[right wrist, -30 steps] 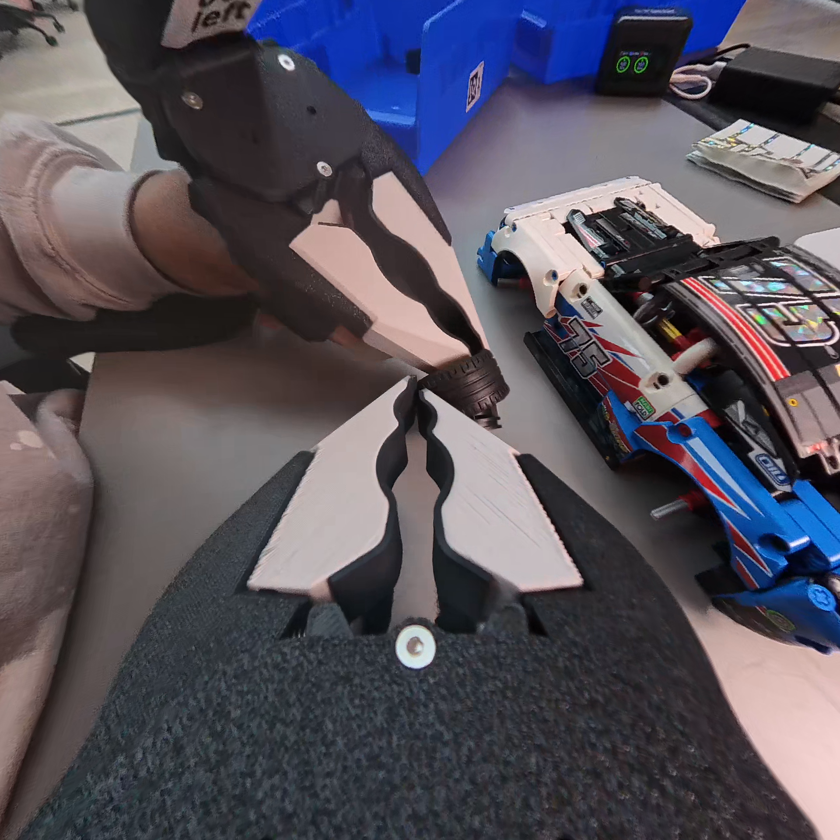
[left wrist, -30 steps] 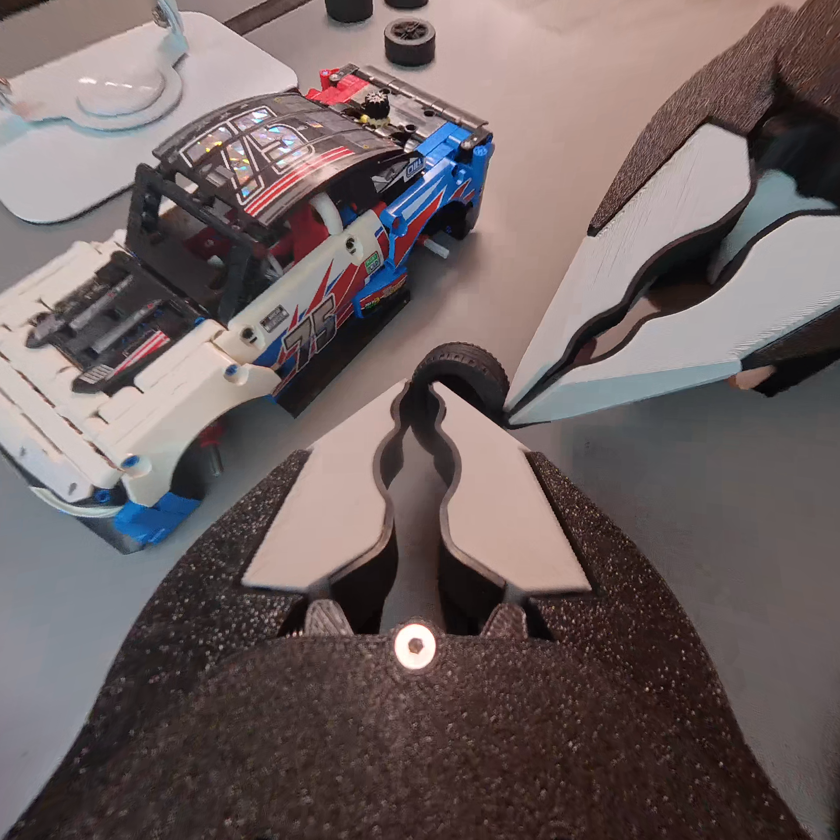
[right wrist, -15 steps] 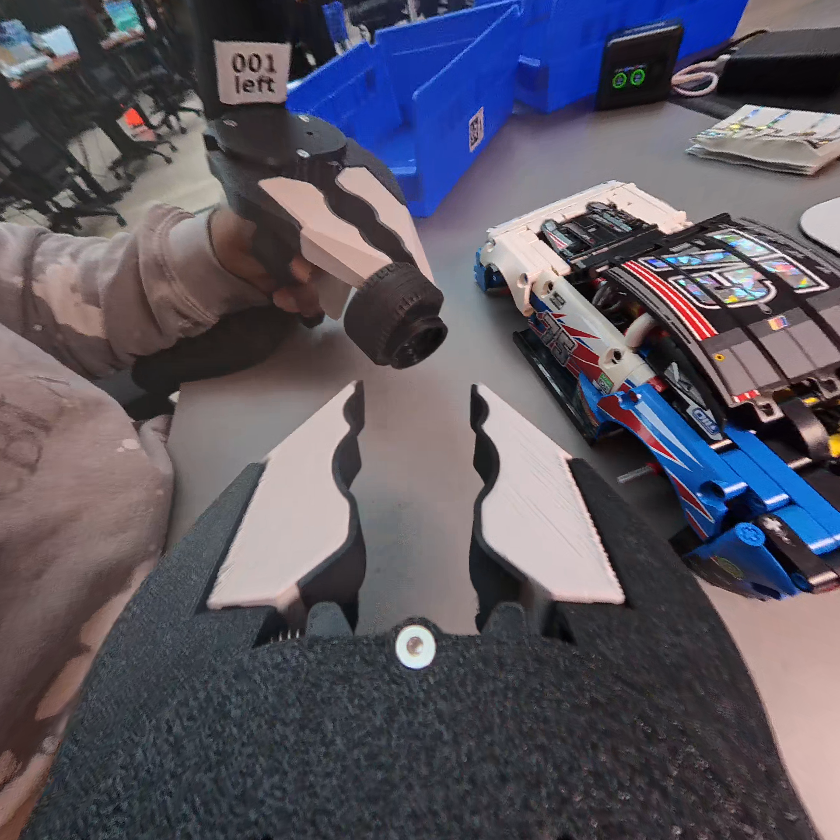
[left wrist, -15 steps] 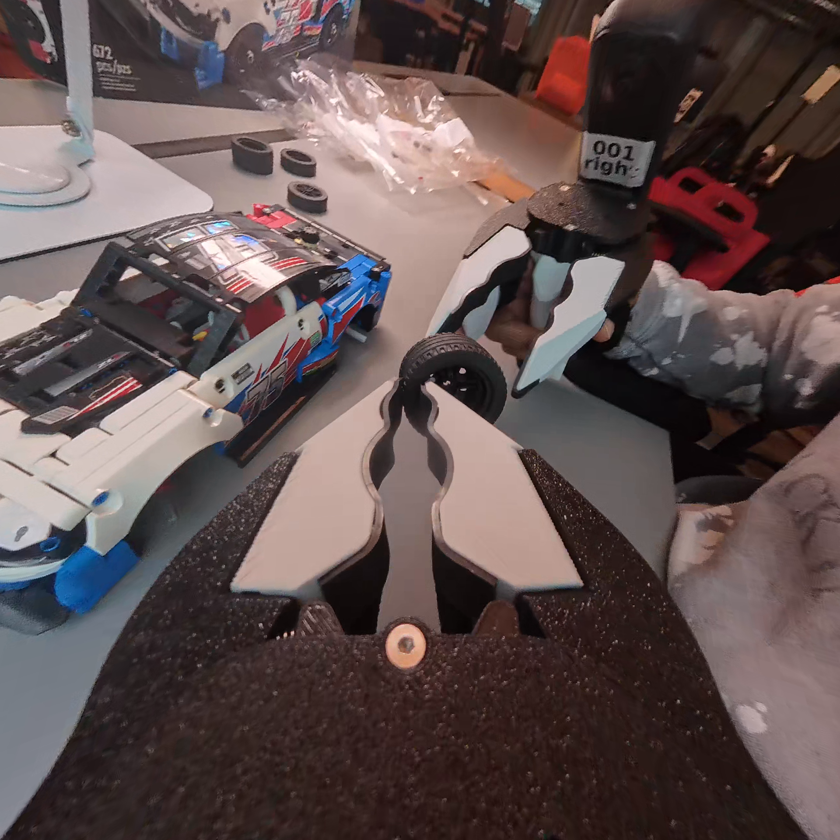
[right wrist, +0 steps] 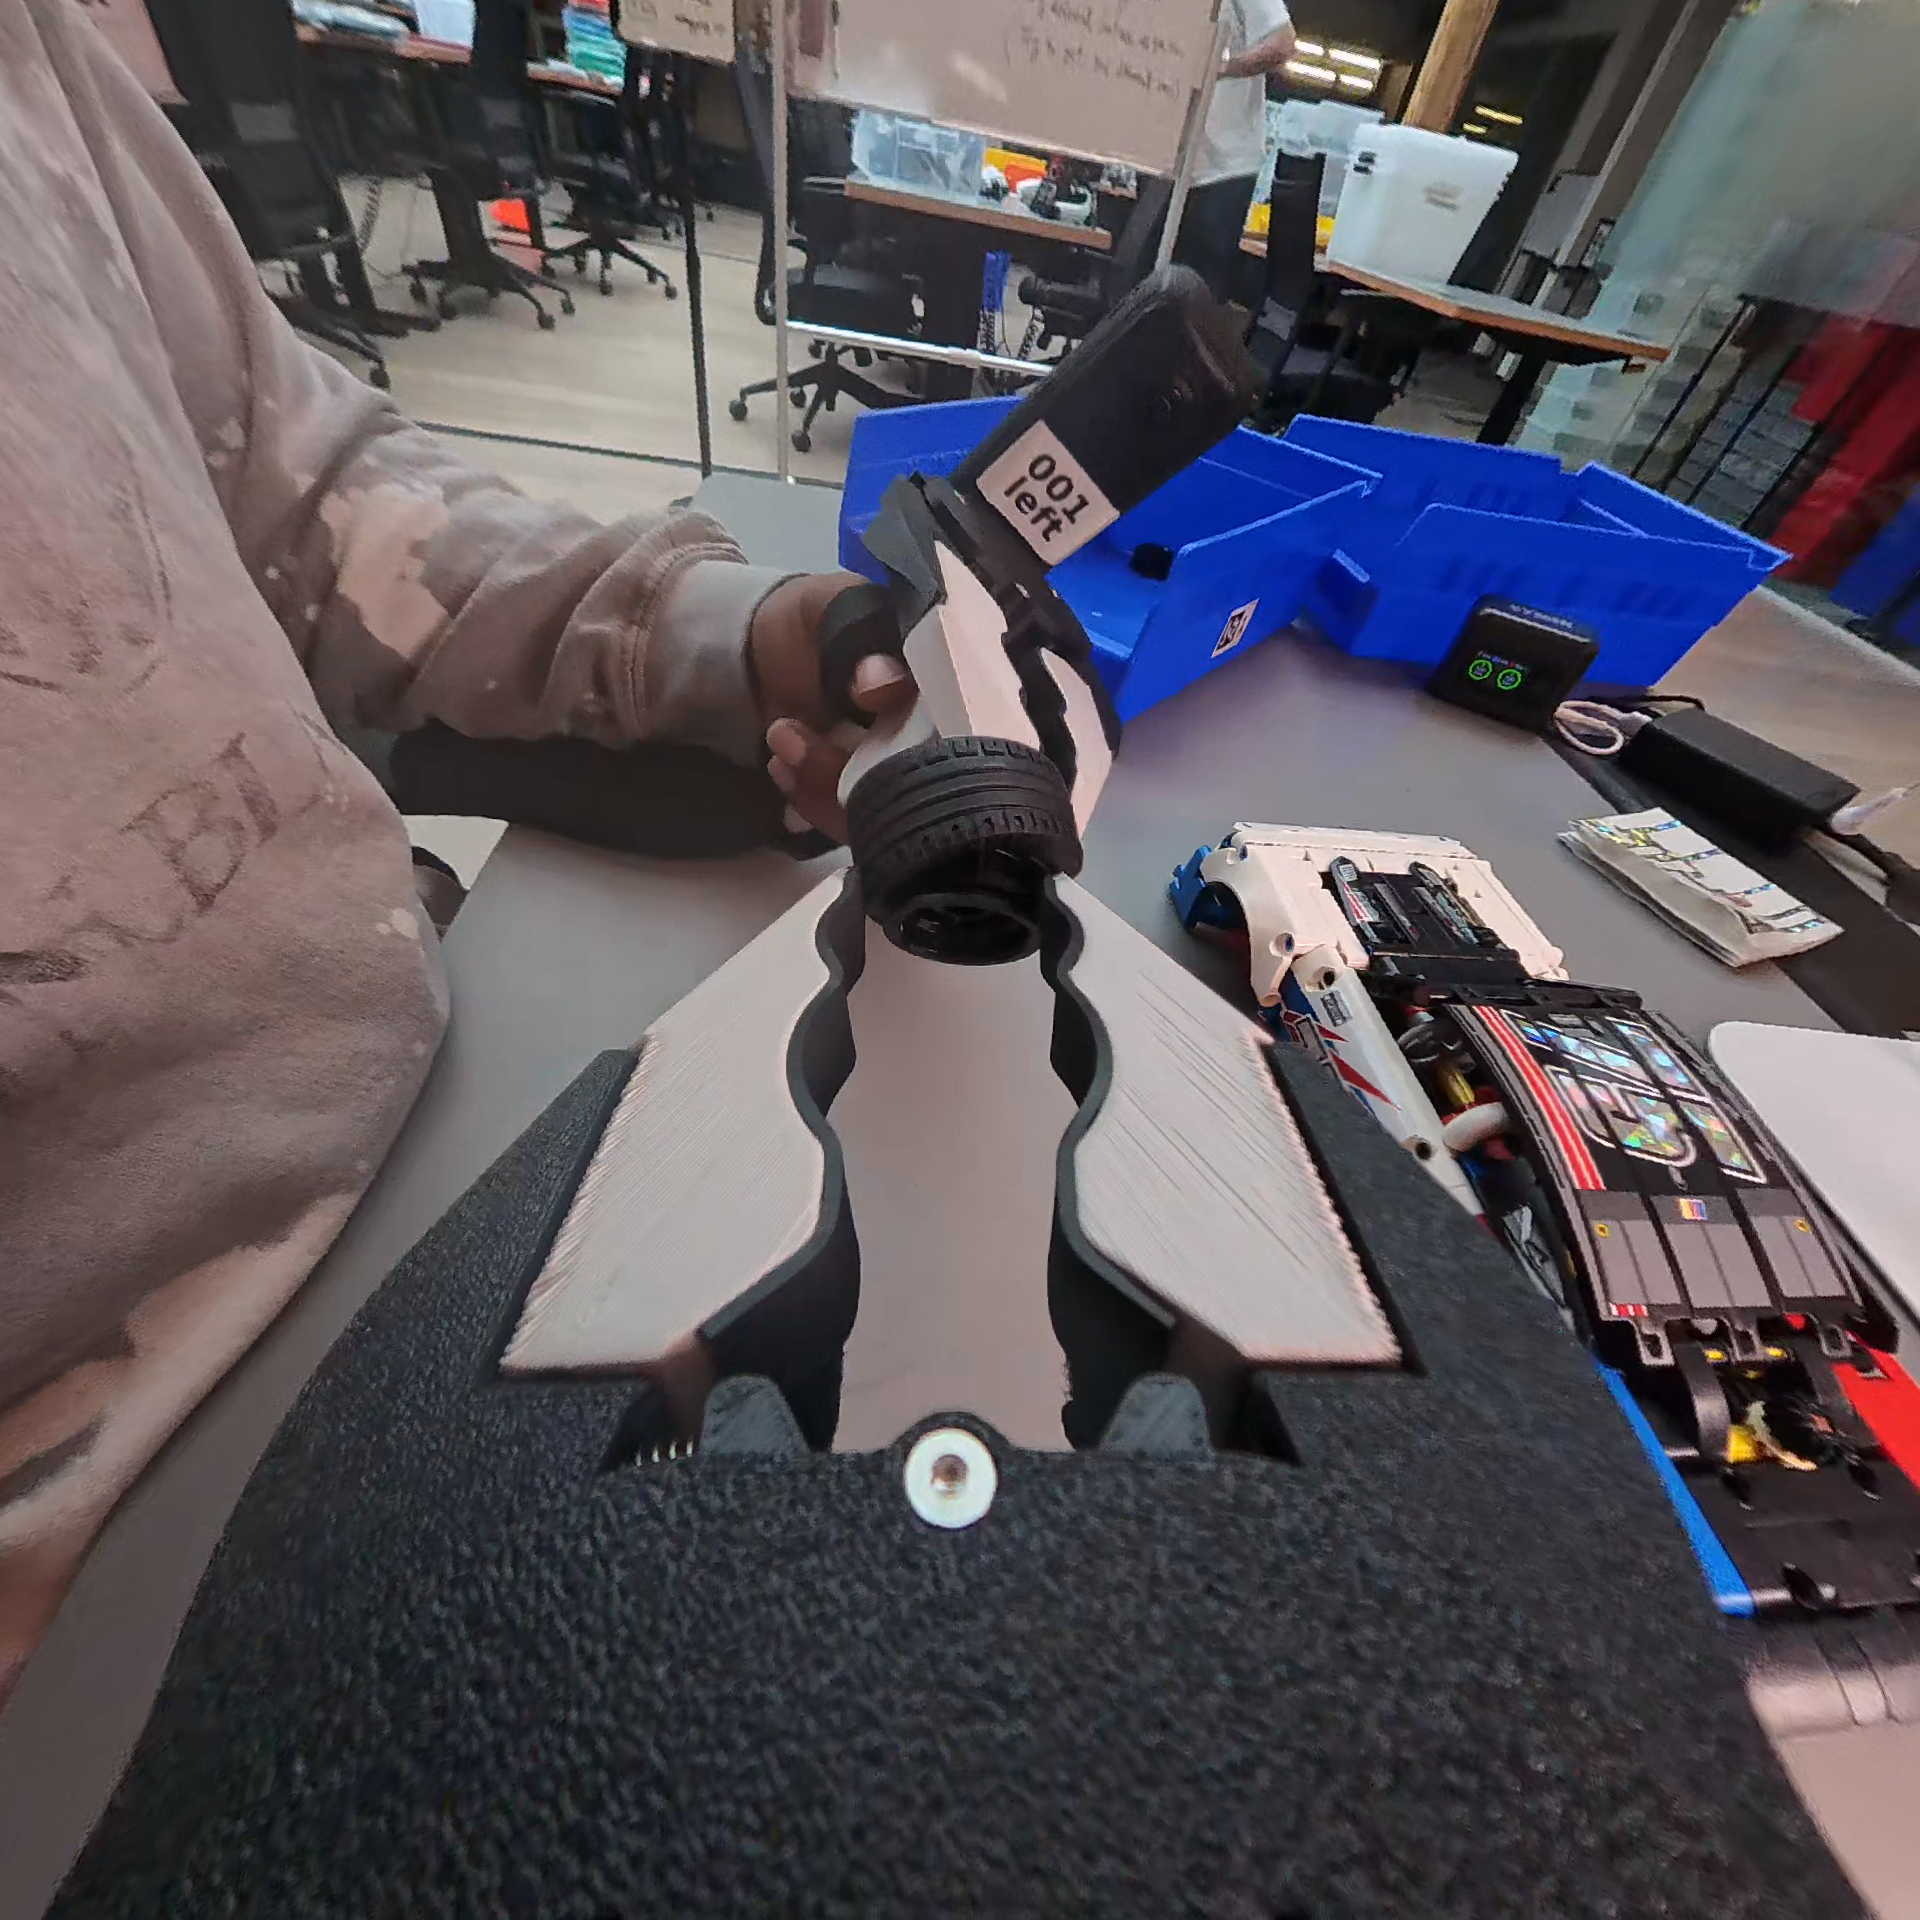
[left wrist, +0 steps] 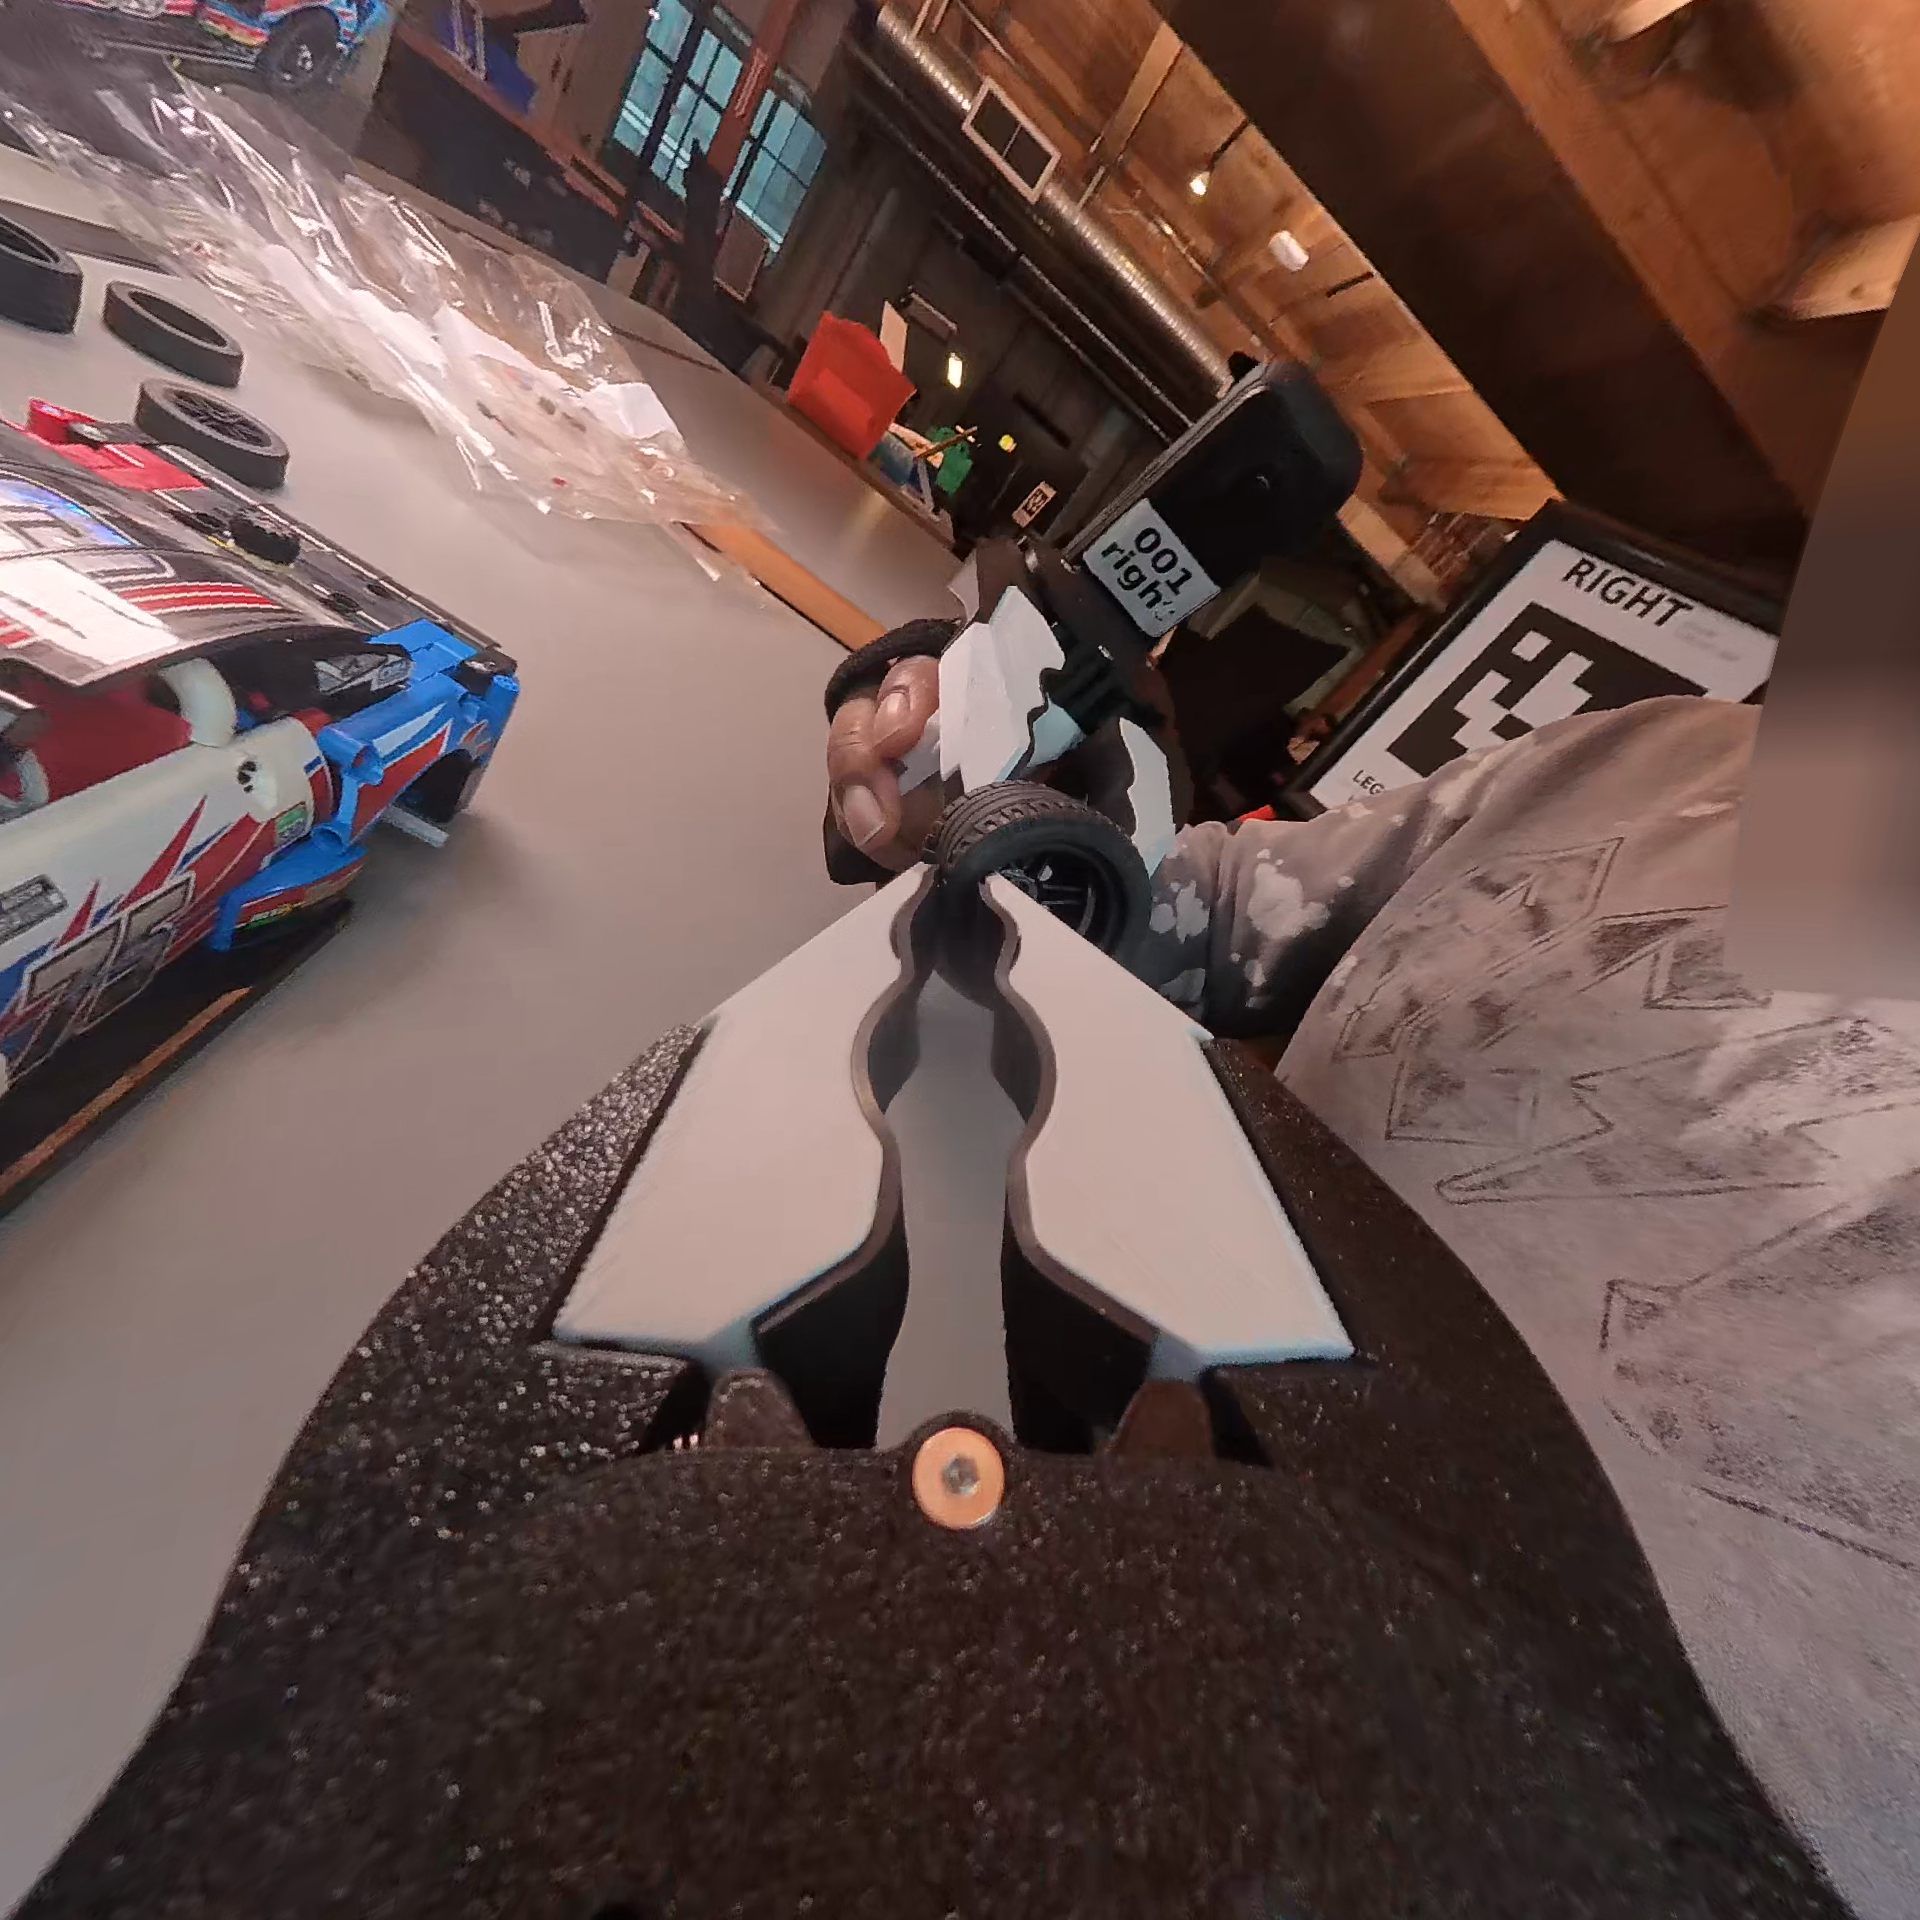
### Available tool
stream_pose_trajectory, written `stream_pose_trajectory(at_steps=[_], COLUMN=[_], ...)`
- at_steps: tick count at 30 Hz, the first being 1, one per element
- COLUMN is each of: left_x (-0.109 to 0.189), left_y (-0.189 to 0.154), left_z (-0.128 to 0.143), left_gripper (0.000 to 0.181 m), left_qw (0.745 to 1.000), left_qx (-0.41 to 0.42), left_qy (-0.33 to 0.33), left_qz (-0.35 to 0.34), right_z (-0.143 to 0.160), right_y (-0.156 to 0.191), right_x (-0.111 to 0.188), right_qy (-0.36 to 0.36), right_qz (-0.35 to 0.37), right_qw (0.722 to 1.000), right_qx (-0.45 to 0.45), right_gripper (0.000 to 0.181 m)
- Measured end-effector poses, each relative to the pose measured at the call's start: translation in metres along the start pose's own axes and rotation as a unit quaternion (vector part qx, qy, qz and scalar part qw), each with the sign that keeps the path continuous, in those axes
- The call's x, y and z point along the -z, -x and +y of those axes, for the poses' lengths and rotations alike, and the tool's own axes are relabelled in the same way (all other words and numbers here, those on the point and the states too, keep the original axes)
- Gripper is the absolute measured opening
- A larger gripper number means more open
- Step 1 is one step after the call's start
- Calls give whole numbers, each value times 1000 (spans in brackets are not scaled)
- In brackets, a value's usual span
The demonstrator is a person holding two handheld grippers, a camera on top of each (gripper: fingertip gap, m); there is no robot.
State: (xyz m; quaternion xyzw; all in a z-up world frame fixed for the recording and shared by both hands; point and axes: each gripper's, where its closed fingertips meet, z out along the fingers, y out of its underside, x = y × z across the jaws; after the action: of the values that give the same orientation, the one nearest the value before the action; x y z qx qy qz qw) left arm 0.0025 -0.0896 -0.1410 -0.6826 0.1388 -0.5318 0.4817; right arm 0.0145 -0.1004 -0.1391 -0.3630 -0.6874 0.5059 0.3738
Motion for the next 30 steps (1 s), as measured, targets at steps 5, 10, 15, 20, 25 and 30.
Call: stream_pose_trajectory(at_steps=[5,10,15,20,25,30], left_x=[11,9,1,-1,29,51], left_y=[-8,-6,-2,11,18,19], left_z=[-20,-15,-5,-6,-56,-61], left_gripper=[2,2,4,2,1,1], left_qw=[996,995,996,999,986,982], left_qx=[45,63,68,46,9,-39], left_qy=[-63,-53,-29,-29,-154,-157], left_qz=[50,56,49,-2,-59,-102], right_z=[-2,1,-12,2,-2,-4], right_y=[-4,-12,-6,-17,-29,-56], right_x=[10,4,-1,5,20,44], right_qy=[-21,-11,-27,11,0,-21], right_qz=[4,44,58,71,85,143], right_qw=[1000,999,997,996,996,989], right_qx=[-22,8,51,43,36,22], right_gripper=[0,24,7,0,0,0])
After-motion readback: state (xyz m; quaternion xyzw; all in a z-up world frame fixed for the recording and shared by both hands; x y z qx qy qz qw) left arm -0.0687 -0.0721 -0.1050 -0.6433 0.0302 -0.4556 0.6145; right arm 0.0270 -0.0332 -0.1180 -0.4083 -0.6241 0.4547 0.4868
